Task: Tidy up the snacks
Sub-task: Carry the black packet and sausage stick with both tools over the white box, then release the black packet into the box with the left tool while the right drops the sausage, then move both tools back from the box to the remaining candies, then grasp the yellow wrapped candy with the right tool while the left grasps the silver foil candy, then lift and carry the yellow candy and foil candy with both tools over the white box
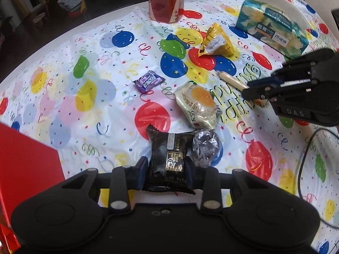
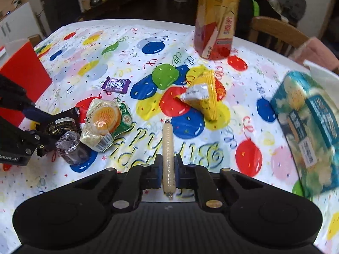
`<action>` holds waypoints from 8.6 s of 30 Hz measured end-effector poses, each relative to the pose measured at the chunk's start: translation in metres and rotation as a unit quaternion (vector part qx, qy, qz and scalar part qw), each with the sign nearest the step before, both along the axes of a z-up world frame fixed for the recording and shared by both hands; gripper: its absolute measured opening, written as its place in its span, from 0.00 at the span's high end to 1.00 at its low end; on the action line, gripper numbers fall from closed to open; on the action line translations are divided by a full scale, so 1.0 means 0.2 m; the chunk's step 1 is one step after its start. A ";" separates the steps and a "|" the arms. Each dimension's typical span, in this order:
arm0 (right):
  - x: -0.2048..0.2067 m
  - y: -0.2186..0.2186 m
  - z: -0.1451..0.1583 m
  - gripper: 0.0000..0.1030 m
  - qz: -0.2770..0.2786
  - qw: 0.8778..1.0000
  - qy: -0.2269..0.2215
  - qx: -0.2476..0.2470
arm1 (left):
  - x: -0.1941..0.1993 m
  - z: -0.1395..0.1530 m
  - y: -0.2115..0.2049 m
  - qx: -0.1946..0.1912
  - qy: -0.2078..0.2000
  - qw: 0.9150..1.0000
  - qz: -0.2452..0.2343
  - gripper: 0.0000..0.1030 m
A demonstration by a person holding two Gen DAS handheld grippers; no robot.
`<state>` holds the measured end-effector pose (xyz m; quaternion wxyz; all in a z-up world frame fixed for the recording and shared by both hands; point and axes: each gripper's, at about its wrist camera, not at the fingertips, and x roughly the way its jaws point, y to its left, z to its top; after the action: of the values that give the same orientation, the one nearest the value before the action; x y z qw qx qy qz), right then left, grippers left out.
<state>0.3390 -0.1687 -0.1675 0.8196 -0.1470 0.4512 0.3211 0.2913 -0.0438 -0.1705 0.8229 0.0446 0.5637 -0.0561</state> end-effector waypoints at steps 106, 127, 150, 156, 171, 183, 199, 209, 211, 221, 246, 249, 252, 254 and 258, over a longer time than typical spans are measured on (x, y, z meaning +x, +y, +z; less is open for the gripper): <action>-0.83 1.46 0.34 0.89 -0.003 0.999 0.034 0.023 | -0.88 0.27 1.38 0.000 -0.060 0.986 0.158 0.59; -0.96 1.32 0.57 0.34 -0.008 0.998 -0.009 0.061 | -0.99 0.50 1.29 0.002 -0.129 0.980 0.151 0.19; -0.98 0.76 0.77 0.20 -0.039 0.992 -0.035 0.111 | -0.92 0.70 0.88 -0.011 -0.199 0.973 0.115 0.01; -0.94 0.52 0.76 0.20 -0.053 0.992 -0.037 0.108 | -0.85 0.69 0.69 -0.021 -0.198 0.975 0.104 0.01; -0.63 -0.09 0.64 0.20 -0.104 0.992 -0.038 0.067 | -0.59 0.57 0.17 -0.026 -0.194 0.977 0.084 0.01; -0.24 -0.24 0.48 0.20 -0.096 0.994 -0.023 0.045 | -0.37 0.36 -0.06 -0.023 -0.163 0.983 0.081 0.03; 0.25 -0.05 0.19 0.20 -0.070 0.997 0.013 0.025 | -0.20 0.10 -0.13 -0.039 -0.117 0.988 0.092 0.16; 0.44 0.08 0.07 0.20 -0.053 0.998 0.021 0.016 | -0.14 0.03 -0.16 -0.044 -0.104 0.989 0.093 0.28; 0.46 0.10 0.05 0.23 -0.049 0.999 0.020 0.014 | -0.13 0.01 -0.17 -0.043 -0.101 0.990 0.092 0.33; 0.46 0.16 0.00 0.51 -0.032 0.999 0.020 0.002 | -0.11 -0.03 -0.18 -0.052 -0.089 0.991 0.085 0.62; 0.08 0.02 0.20 0.55 -0.024 0.999 0.009 0.022 | -0.26 0.10 -0.12 -0.080 -0.091 0.987 0.107 0.76; -0.02 0.01 0.26 0.55 -0.019 0.999 0.012 0.023 | -0.30 0.15 -0.10 -0.091 -0.096 0.984 0.117 0.76; -0.11 0.01 0.33 0.55 -0.012 0.999 0.012 0.028 | -0.35 0.20 -0.09 -0.091 -0.101 0.984 0.116 0.76; -0.18 0.01 0.37 0.55 -0.006 0.999 0.011 0.033 | -0.38 0.24 -0.08 -0.089 -0.102 0.984 0.117 0.76; -0.29 0.01 0.46 0.55 -0.002 0.999 0.008 0.039 | -0.44 0.31 -0.07 -0.086 -0.107 0.984 0.115 0.76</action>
<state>0.2803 -0.1664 -0.0759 0.8215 -0.1111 0.4453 0.3384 0.2031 -0.0572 -0.1089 0.8802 -0.0860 0.4667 -0.0040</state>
